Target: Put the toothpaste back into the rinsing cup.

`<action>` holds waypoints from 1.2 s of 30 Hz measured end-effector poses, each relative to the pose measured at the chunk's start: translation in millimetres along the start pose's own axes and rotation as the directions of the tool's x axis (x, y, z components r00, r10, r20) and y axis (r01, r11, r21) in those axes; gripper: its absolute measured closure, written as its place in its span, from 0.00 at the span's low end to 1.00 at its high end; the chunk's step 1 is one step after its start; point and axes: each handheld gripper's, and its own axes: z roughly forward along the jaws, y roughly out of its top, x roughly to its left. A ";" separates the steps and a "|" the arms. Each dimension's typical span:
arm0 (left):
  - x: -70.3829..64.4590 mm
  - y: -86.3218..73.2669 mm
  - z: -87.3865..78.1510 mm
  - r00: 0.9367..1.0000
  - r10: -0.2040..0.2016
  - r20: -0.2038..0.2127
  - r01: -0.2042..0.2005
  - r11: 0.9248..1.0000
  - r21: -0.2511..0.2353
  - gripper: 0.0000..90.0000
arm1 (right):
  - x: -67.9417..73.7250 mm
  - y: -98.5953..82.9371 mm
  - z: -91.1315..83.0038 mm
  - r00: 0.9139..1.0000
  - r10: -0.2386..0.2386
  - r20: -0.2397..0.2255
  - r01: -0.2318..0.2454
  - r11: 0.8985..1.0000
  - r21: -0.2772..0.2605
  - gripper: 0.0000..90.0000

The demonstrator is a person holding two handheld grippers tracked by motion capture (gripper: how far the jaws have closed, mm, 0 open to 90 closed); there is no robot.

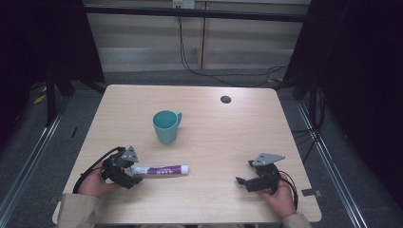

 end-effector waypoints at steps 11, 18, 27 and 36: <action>-4.1 27.4 6.2 0.995 0.102 0.022 -0.104 0.988 0.115 0.42 | -0.2 0.0 0.0 1.000 -0.001 -0.001 0.001 1.000 0.000 0.16; -4.7 33.9 10.2 0.989 0.144 0.028 -0.146 0.973 0.177 0.46 | -0.1 0.0 0.0 1.000 0.000 0.000 0.000 1.000 -0.001 0.16; -7.9 41.6 13.2 0.980 0.186 0.074 -0.198 0.958 0.210 0.69 | -0.2 0.0 0.1 1.000 -0.001 0.000 0.001 1.000 -0.001 0.16; -15.4 44.2 10.5 0.983 0.182 0.034 -0.185 0.957 0.224 0.83 | -0.2 0.0 0.0 1.000 0.000 0.000 0.000 1.000 -0.001 0.16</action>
